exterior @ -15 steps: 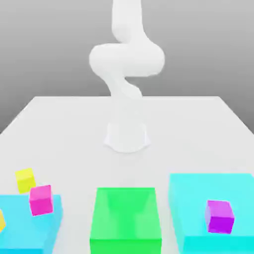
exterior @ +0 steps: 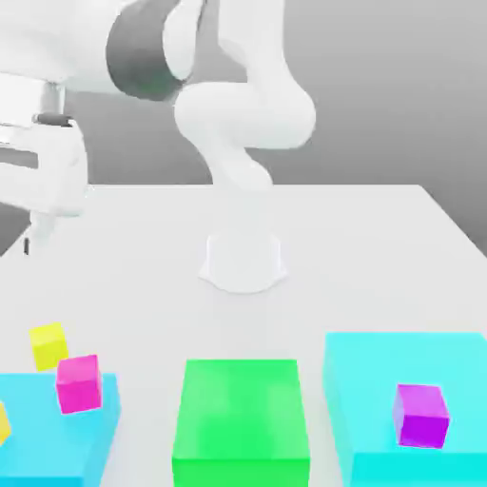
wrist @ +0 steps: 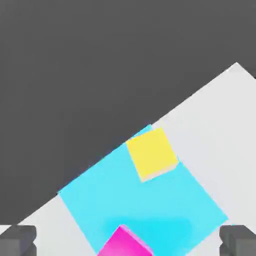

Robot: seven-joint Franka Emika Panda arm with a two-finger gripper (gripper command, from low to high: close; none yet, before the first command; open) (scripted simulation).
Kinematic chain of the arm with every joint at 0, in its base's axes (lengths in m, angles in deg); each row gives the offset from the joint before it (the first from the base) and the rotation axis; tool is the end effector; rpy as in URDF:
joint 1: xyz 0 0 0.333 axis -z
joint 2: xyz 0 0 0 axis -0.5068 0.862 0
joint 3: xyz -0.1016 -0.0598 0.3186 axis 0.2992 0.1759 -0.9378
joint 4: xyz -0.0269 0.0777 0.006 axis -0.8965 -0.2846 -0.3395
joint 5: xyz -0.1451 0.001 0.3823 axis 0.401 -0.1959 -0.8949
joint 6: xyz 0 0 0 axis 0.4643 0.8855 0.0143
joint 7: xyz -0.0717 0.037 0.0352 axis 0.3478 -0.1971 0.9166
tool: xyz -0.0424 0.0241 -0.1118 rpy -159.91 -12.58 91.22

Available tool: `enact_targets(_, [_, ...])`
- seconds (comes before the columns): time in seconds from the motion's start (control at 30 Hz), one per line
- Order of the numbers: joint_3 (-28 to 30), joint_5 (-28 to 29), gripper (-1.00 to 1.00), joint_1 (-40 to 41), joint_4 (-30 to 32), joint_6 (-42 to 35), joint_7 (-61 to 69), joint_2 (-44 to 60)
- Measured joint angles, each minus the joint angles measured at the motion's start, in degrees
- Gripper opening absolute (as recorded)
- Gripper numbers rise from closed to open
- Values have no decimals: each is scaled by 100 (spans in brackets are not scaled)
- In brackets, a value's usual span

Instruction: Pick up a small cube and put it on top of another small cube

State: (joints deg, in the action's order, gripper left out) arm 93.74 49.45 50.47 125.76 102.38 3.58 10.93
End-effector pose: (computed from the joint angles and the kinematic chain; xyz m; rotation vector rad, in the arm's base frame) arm 0.3795 -0.2714 0.3345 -2.1623 2.1592 -0.3455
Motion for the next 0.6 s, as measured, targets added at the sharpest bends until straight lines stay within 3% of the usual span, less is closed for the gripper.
enact_targets(0.23, [405, -840, 0, 865, 596, 821, 288, 1518])
enact_targets(0.43, [-585, -1934, 0, 1688, 408, 1746, 1081, 2776])
enact_targets(0.47, [-690, -2003, -100, 1778, 385, 1830, 1135, 2879])
enact_targets(0.6, [-691, -1993, -100, 1778, 385, 1829, 1125, 2879])
